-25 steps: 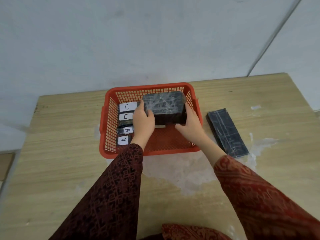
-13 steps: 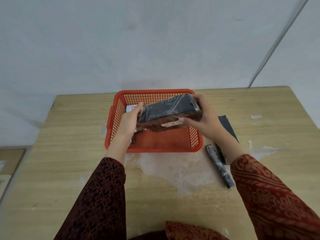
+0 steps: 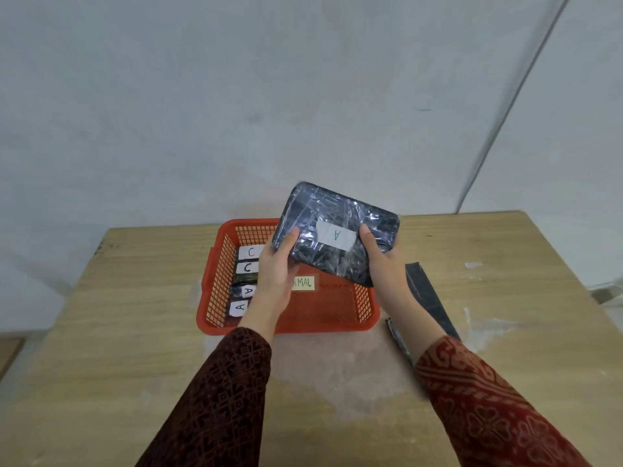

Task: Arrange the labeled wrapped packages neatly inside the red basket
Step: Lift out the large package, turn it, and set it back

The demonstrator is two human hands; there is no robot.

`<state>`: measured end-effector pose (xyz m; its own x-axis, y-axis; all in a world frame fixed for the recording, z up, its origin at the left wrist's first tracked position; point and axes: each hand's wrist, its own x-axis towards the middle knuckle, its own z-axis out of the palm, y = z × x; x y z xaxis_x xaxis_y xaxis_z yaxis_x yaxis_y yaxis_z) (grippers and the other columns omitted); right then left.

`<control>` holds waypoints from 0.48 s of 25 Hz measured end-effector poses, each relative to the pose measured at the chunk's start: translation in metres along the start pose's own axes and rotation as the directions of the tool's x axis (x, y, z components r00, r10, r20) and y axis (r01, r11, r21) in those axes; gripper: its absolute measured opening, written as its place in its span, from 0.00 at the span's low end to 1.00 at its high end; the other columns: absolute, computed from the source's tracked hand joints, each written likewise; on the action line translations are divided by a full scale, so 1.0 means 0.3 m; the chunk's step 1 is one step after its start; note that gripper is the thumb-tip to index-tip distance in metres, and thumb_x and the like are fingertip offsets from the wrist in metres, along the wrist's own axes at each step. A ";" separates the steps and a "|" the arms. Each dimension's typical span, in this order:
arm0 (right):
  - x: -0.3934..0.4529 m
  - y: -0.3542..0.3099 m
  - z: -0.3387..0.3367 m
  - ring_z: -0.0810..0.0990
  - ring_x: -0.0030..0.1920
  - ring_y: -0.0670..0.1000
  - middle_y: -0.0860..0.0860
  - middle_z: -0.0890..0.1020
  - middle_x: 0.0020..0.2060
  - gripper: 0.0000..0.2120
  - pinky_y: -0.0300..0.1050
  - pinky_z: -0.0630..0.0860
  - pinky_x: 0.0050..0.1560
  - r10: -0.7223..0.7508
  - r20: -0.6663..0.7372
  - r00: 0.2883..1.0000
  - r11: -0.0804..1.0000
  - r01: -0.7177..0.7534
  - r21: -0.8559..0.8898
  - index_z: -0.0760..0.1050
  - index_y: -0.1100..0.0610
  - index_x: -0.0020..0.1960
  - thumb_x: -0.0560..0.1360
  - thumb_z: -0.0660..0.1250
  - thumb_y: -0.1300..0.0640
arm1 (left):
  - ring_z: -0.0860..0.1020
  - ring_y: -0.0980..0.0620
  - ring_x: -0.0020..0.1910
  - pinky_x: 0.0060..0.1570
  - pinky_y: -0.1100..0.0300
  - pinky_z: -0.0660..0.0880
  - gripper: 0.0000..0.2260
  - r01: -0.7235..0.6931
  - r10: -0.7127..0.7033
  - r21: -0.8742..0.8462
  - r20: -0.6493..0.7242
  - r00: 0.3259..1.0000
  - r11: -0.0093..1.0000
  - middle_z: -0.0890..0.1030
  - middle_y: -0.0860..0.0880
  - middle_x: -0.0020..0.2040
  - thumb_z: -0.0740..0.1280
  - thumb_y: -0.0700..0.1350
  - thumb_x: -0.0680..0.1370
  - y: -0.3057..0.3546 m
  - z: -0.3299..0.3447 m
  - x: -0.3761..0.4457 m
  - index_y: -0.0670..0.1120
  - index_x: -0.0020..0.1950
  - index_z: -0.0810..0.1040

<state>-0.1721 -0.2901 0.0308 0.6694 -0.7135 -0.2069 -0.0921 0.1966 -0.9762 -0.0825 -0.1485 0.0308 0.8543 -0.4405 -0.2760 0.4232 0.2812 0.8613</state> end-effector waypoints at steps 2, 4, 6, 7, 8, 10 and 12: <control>-0.017 0.034 0.022 0.78 0.61 0.52 0.50 0.77 0.62 0.38 0.54 0.76 0.61 0.015 -0.013 1.000 1.000 -0.015 0.015 0.61 0.51 0.72 0.68 0.69 0.37 | 0.77 0.42 0.62 0.61 0.44 0.74 0.27 0.031 -0.033 -0.138 -0.016 0.999 0.990 0.79 0.42 0.63 0.69 0.51 0.71 -0.031 0.021 -0.001 0.44 0.68 0.71; -0.038 0.053 0.034 0.80 0.53 0.46 0.42 0.79 0.54 0.26 0.41 0.81 0.47 0.040 0.026 0.999 0.998 -0.041 0.054 0.65 0.45 0.65 0.71 0.69 0.43 | 0.78 0.43 0.61 0.58 0.47 0.76 0.26 0.034 -0.048 -0.203 -0.065 0.997 0.979 0.78 0.43 0.63 0.68 0.51 0.73 -0.034 0.021 0.008 0.45 0.69 0.71; -0.027 0.052 0.018 0.81 0.52 0.49 0.45 0.80 0.51 0.18 0.43 0.81 0.47 0.084 0.086 0.993 0.994 -0.090 0.066 0.69 0.45 0.57 0.71 0.72 0.49 | 0.79 0.44 0.59 0.56 0.48 0.77 0.21 0.031 -0.044 -0.131 -0.096 0.994 0.991 0.80 0.43 0.61 0.66 0.50 0.76 -0.014 0.013 0.031 0.44 0.66 0.74; -0.018 0.046 0.001 0.82 0.53 0.53 0.50 0.81 0.53 0.19 0.48 0.81 0.51 0.112 0.141 0.984 0.989 -0.123 0.078 0.71 0.48 0.57 0.70 0.73 0.52 | 0.80 0.44 0.57 0.55 0.49 0.77 0.17 0.035 -0.042 -0.071 -0.095 0.995 0.997 0.82 0.43 0.58 0.66 0.50 0.76 0.005 0.009 0.042 0.44 0.63 0.77; -0.009 0.032 -0.018 0.83 0.53 0.55 0.54 0.82 0.55 0.21 0.50 0.80 0.53 0.124 0.223 0.967 0.986 -0.146 0.085 0.72 0.53 0.60 0.69 0.74 0.54 | 0.82 0.45 0.53 0.52 0.50 0.78 0.14 0.035 -0.036 -0.013 -0.085 0.996 0.999 0.84 0.44 0.54 0.65 0.50 0.76 0.032 0.008 0.053 0.45 0.58 0.79; 0.008 -0.002 -0.050 0.83 0.53 0.54 0.56 0.81 0.57 0.24 0.46 0.81 0.49 0.125 0.396 0.910 0.987 -0.155 0.045 0.73 0.53 0.62 0.68 0.75 0.56 | 0.84 0.48 0.45 0.43 0.55 0.80 0.10 0.014 -0.010 0.084 -0.043 0.999 0.996 0.86 0.47 0.46 0.65 0.50 0.76 0.091 0.011 0.072 0.46 0.51 0.81; 0.024 -0.036 -0.065 0.83 0.55 0.53 0.54 0.80 0.60 0.23 0.46 0.80 0.50 0.146 0.522 0.840 0.989 -0.133 -0.064 0.73 0.46 0.61 0.67 0.74 0.54 | 0.84 0.52 0.39 0.34 0.61 0.79 0.09 -0.024 0.023 0.173 0.007 1.000 0.985 0.86 0.50 0.40 0.66 0.50 0.75 0.141 0.010 0.090 0.46 0.50 0.81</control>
<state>-0.1807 -0.3106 0.0384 0.9338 -0.2196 -0.2824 -0.2270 0.2463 -0.9422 -0.0424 -0.1510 0.0610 0.8618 -0.4397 -0.2528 0.3438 0.1399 0.9286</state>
